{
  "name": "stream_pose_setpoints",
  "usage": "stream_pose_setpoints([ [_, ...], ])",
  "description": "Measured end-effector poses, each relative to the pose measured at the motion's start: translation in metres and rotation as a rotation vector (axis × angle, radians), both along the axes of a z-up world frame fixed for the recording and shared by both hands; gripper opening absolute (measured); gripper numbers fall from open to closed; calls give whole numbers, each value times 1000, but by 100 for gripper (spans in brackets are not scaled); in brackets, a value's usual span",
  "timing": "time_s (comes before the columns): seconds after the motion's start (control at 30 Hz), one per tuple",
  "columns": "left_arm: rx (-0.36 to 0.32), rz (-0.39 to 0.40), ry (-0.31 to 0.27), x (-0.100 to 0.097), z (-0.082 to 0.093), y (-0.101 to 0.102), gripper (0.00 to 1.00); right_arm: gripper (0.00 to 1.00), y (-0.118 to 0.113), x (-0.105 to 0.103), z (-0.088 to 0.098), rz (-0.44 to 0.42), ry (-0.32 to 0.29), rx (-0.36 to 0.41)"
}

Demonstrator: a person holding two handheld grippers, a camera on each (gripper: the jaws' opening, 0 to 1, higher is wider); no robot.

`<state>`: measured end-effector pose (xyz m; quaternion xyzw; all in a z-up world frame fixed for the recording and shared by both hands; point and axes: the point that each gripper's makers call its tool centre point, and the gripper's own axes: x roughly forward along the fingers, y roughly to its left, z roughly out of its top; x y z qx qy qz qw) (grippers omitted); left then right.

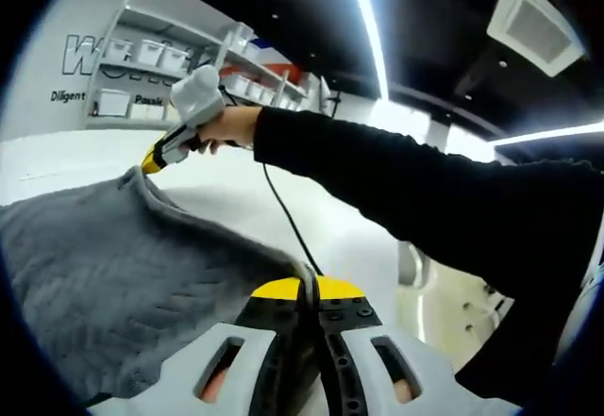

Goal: Open the folded towel by lifting each exposed corner and separating the folded layers until the towel lies flat within the target outline without major curled edges

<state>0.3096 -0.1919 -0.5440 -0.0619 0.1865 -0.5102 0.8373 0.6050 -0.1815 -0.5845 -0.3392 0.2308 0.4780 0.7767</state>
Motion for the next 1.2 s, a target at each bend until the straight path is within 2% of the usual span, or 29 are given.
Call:
stream_pose_setpoints([
  [0.2,42,-2,-10,-1,-6,1,1,1,-8,3,-23,-22,23,-19],
  [0.47,97,-11,-29,-2,-15,6,1,0,-9,7,-22,-21,25,11],
  [0.57,139,-25,-11,-1,-25,9,1,0,-10,8,-22,-22,30,23],
  [0.67,152,-30,-2,-3,-30,11,2,0,-10,10,-22,-20,27,34],
  [0.73,159,-34,-1,-4,-32,12,2,0,-10,11,-21,-22,25,43],
  [0.77,162,-38,1,-5,-24,18,3,0,-11,11,-21,-23,26,49],
  [0.83,170,-41,1,-5,-24,20,3,0,-11,12,-21,-23,27,57],
  [0.87,180,-48,-3,-7,-25,20,3,0,-11,12,-21,-22,27,59],
  [0.93,234,-77,-46,-9,-29,20,3,0,-11,13,-21,-21,24,62],
  [1.0,255,-78,-84,-9,-27,21,3,0,-11,13,-21,-19,20,67],
  [1.2,278,-85,-113,-7,-26,24,3,0,-11,15,-20,-18,10,69],
])
